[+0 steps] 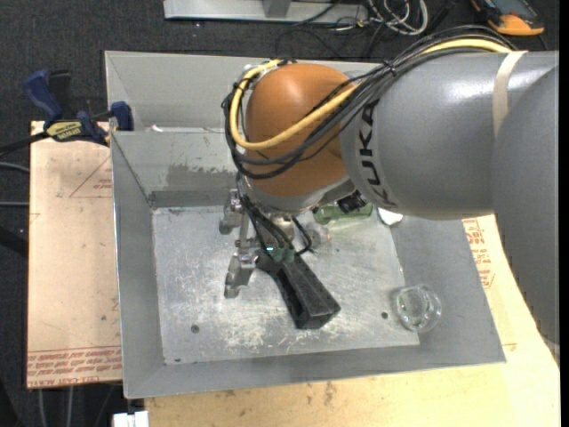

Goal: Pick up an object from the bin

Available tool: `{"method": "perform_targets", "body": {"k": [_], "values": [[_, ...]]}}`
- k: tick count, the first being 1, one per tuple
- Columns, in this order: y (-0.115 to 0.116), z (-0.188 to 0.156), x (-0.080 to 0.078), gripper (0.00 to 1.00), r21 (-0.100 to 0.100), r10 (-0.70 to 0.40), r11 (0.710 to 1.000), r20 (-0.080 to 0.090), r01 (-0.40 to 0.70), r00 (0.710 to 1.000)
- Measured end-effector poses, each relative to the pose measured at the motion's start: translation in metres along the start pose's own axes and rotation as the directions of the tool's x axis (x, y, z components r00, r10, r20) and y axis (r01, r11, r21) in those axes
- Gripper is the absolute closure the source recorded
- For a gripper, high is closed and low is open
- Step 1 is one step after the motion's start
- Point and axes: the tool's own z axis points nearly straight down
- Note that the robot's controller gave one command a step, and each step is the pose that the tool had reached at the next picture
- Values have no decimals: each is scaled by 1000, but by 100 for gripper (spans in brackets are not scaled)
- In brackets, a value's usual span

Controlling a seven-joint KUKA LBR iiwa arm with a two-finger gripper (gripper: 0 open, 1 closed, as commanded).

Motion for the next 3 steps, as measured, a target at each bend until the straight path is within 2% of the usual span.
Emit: {"method": "perform_targets", "body": {"k": [1, 2, 3], "values": [[-1, -5, -2, 0, -1, 3, 1000, 8, -3, 1000], [-12, 11, 11, 0, -1, -158, 987, 13, 158, 987], [-46, 12, 14, 0, 1, -356, 934, 6, 356, 934]]}}
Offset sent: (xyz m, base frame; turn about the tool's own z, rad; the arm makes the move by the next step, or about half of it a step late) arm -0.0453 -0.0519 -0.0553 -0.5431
